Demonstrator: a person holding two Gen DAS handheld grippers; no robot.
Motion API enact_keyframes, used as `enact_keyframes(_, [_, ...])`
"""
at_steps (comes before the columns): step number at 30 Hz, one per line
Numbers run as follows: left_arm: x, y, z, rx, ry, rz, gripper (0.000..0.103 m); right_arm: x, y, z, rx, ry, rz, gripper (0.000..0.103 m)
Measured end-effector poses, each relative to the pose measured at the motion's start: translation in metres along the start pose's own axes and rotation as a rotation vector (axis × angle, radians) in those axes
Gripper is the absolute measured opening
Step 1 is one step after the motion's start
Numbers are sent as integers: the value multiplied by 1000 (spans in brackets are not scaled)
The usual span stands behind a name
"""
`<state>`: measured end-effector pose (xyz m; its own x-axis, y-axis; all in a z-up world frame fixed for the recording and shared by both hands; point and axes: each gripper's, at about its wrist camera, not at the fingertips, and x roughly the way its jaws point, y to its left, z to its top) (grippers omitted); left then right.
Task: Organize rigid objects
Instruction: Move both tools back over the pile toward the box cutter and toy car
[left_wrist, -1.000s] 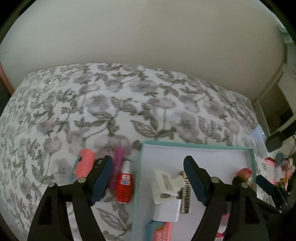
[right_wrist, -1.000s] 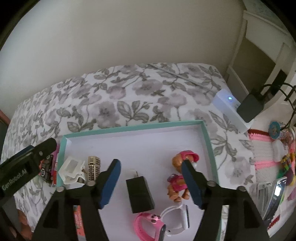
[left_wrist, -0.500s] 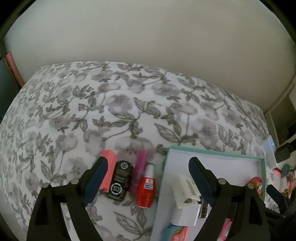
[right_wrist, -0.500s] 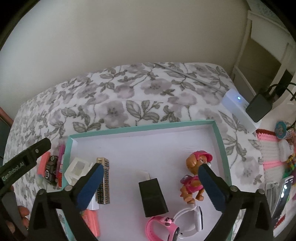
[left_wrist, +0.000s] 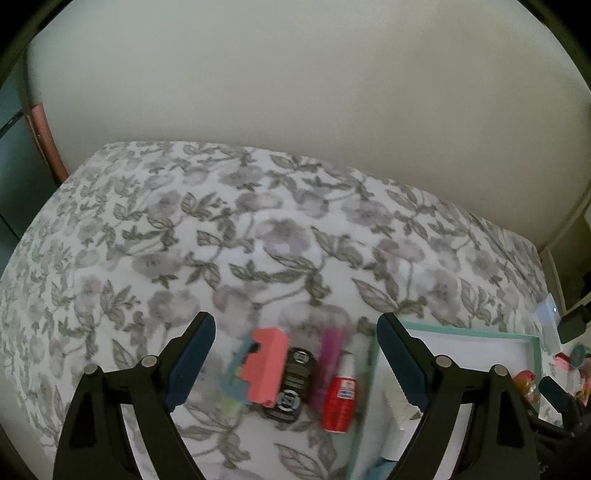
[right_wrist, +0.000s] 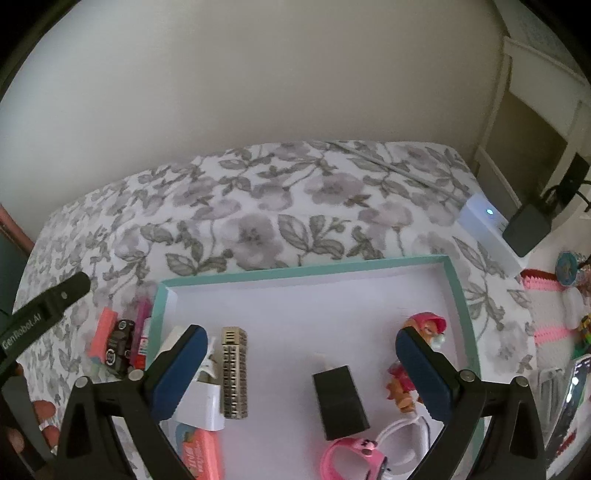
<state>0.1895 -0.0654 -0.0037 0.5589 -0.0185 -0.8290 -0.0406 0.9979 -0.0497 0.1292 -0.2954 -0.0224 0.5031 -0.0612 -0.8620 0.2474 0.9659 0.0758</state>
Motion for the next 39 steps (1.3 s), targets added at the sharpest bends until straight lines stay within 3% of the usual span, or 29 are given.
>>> enact_keyframes(8, [-2,29,7,-27,25,-28,90,5,29,-4,-24,15,39,103])
enact_keyframes(14, [-9,49,10,-9,1,-5,90,10,59,-7,-65,39,62,103])
enact_keyframes(24, [-23,115,19,-115,-37,69,90,-7,125,-8,-162,-63,152,103])
enact_keyframes(32, [-18,162,14,-216,14,81,90,-10,163,-12,-201,-48,283,103])
enact_keyframes(39, [11,149,7,-191,114,-5,90,11,175,-21,-227,17,268,91])
